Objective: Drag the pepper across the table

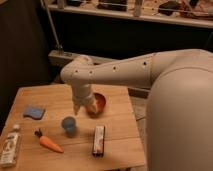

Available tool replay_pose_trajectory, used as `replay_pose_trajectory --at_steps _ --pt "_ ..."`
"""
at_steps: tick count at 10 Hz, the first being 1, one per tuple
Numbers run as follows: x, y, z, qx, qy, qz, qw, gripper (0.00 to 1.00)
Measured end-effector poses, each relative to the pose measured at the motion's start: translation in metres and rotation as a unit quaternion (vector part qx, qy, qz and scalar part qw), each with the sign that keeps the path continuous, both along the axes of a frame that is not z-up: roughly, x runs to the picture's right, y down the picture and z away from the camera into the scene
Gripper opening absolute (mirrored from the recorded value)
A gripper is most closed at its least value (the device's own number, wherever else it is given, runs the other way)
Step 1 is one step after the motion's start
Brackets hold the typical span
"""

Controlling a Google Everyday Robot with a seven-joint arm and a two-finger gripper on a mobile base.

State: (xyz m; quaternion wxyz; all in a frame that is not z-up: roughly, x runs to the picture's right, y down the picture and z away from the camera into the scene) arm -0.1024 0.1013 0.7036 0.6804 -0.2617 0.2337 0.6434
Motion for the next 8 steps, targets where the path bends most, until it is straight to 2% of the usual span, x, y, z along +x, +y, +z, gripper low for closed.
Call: replay_pose_trajectory --at_steps 8 --pt "-0.0014 -0.0023 0.0002 0.004 -0.001 -0.002 1.0 0.65"
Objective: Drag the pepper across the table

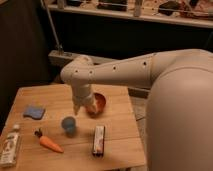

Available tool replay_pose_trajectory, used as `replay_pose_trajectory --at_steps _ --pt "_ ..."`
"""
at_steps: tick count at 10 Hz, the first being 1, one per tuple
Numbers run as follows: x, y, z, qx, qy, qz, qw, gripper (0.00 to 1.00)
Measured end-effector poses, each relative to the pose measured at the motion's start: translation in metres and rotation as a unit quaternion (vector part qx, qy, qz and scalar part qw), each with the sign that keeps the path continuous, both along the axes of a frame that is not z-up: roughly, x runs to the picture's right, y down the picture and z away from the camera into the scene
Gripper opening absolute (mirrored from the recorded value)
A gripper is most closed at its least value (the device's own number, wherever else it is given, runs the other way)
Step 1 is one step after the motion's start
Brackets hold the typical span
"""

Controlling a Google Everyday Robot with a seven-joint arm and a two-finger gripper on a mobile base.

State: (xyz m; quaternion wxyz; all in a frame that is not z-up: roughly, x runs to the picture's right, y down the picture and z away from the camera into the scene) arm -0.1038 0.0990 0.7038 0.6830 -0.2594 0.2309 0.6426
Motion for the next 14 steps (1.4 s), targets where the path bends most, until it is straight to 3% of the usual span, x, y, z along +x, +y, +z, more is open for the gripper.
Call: replay_pose_trajectory --at_steps 3,5,6,8,9,10,11,12,13,14 --pt "-0.027 -0.012 0.002 0.034 -0.038 -0.037 0.998 0.65" --pt "-0.057 -0.015 -0.001 0.054 -0.078 -0.073 0.9927 0.65" --pt "-0.079 -0.016 -0.005 0.07 -0.115 -0.102 0.9856 0.65" --pt "-0.112 -0.009 -0.017 0.09 -0.18 -0.154 0.9674 0.65" --pt "-0.131 -0.001 -0.024 0.1 -0.22 -0.189 0.9518 0.65" --pt "-0.14 0.006 -0.029 0.104 -0.24 -0.211 0.9417 0.65" --pt "-0.149 0.017 -0.033 0.11 -0.261 -0.243 0.9276 0.65" --pt "-0.158 0.032 -0.036 0.115 -0.277 -0.282 0.9113 0.65" --pt "-0.165 0.044 -0.038 0.117 -0.287 -0.309 0.8988 0.65" --pt "-0.166 0.049 -0.038 0.116 -0.289 -0.322 0.894 0.65"
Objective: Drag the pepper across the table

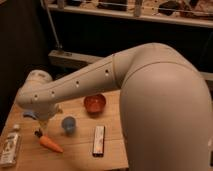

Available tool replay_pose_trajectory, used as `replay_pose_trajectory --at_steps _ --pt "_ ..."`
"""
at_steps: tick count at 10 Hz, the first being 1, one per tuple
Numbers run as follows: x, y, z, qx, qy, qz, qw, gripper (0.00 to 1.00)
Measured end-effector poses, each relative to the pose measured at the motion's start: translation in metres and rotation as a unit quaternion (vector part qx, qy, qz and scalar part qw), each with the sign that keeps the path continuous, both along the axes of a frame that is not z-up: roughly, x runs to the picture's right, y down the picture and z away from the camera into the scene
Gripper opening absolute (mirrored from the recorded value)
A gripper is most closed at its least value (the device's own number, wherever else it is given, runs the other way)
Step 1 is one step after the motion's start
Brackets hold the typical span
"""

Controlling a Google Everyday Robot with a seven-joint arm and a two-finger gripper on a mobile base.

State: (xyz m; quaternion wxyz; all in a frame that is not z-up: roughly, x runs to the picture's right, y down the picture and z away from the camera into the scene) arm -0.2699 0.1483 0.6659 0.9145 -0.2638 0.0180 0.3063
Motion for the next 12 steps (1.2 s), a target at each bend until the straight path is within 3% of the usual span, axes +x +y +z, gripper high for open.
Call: replay_pose_trajectory --at_steps 5,7,10,12 --pt "0.003 0.0 0.001 0.001 0.003 -0.001 1.0 0.65" --pt "0.005 0.002 0.002 0.005 0.001 0.013 0.9999 0.65" --pt "0.002 0.016 0.004 0.005 -0.013 0.037 0.9992 0.65" --pt "-0.013 0.036 0.004 -0.009 -0.037 0.038 0.9985 0.65"
